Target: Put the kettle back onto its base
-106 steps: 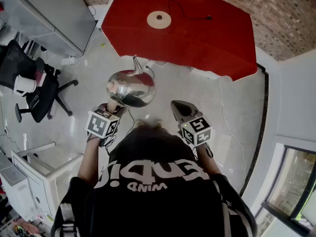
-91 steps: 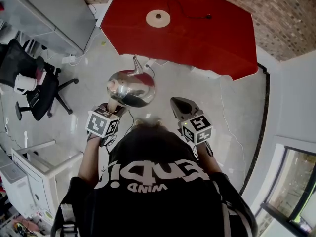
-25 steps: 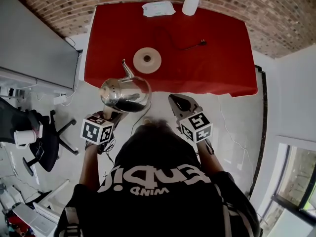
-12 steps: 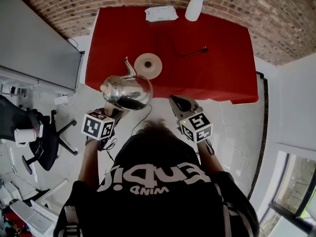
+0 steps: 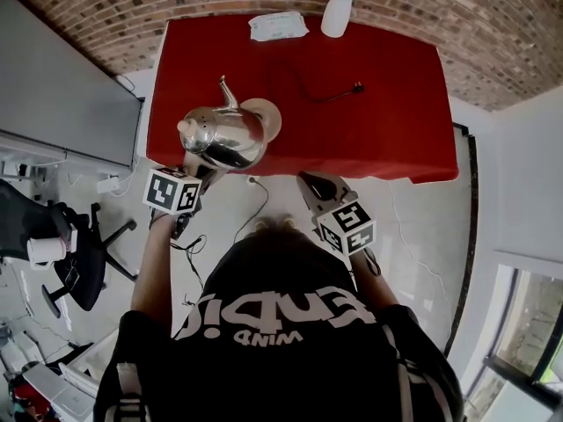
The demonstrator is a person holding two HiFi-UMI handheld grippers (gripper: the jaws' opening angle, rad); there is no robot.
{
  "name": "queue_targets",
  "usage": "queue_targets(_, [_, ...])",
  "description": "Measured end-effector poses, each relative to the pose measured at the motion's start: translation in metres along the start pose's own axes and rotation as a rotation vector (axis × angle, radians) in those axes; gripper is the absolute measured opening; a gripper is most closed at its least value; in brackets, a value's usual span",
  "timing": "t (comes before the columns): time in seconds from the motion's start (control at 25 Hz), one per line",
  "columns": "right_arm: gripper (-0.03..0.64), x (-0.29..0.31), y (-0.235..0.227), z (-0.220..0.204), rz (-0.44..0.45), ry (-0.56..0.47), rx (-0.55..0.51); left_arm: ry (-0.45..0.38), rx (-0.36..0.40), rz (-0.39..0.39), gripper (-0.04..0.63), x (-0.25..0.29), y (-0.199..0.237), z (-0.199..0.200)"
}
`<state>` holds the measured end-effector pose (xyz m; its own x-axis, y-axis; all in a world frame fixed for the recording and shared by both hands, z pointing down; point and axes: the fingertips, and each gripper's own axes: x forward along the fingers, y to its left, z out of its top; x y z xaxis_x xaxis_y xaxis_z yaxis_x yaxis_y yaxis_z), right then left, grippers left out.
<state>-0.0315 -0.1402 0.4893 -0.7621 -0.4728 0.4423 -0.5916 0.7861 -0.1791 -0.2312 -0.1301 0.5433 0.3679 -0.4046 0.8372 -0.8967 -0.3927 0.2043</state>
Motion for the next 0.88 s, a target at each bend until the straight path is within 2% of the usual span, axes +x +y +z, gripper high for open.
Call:
queue_targets(0.56, [0.023, -0.004, -0.012, -0.001, -0.004, -0.009, 0.007, 0.027, 0.070, 0.010, 0.058, 0.037, 0.035, 0.081])
queue_targets(0.88, [0.023, -0.007, -0.025, 0.003, -0.023, -0.023, 0.020, 0.066, 0.053, 0.011, 0.058, 0.062, 0.045, 0.093])
